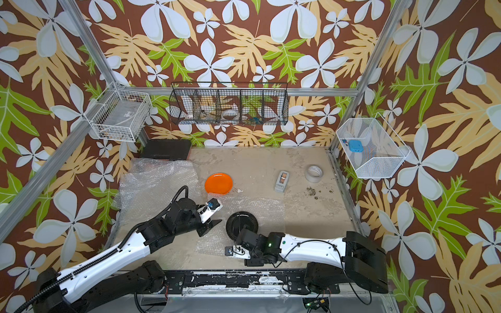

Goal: Wrap dinner plates in bubble wrap
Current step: Wrap the plate in the bubble wrap.

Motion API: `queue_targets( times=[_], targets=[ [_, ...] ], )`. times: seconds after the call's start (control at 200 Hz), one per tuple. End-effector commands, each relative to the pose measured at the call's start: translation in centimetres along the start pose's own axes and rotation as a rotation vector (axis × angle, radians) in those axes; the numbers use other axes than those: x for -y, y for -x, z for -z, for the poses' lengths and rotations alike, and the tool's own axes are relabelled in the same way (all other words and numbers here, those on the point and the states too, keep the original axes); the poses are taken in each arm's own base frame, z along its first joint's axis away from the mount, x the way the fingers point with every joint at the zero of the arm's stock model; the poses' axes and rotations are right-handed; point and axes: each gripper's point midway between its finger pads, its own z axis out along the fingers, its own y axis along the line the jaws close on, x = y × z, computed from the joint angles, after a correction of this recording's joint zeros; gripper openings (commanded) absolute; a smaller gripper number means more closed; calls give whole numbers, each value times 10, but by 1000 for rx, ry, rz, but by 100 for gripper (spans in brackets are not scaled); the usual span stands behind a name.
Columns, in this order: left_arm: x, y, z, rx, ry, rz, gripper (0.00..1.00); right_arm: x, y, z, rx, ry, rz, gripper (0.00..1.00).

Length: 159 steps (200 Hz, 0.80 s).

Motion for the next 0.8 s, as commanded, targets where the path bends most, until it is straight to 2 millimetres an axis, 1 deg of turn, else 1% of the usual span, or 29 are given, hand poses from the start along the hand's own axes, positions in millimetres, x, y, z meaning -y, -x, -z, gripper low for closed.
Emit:
queue_targets(
  times=[0.0, 0.1, 0.19, 0.265, 0.4, 0.586, 0.691, 0.791],
  targets=[
    [-8, 7, 2, 42, 45, 62, 54, 13, -1, -5, -44, -167, 22, 60],
    [-9, 4, 4, 49, 56, 75, 55, 16, -5, -12, -91, -267, 41, 63],
    [-9, 3, 6, 53, 59, 77, 56, 12, -4, -18, -91, -286, 49, 64],
    [-10, 1, 7, 51, 63, 77, 56, 14, -7, -20, -101, -318, 45, 64],
    [-10, -2, 7, 42, 64, 75, 57, 29, -11, -15, -118, -420, 33, 62],
    [-11, -2, 7, 46, 71, 82, 58, 32, -7, -8, -85, -438, 25, 59],
    [-12, 0, 8, 55, 76, 89, 59, 34, -1, -1, -54, -440, 21, 54],
    [-12, 2, 8, 60, 75, 91, 59, 38, 0, 3, -42, -449, 15, 49]
  ],
)
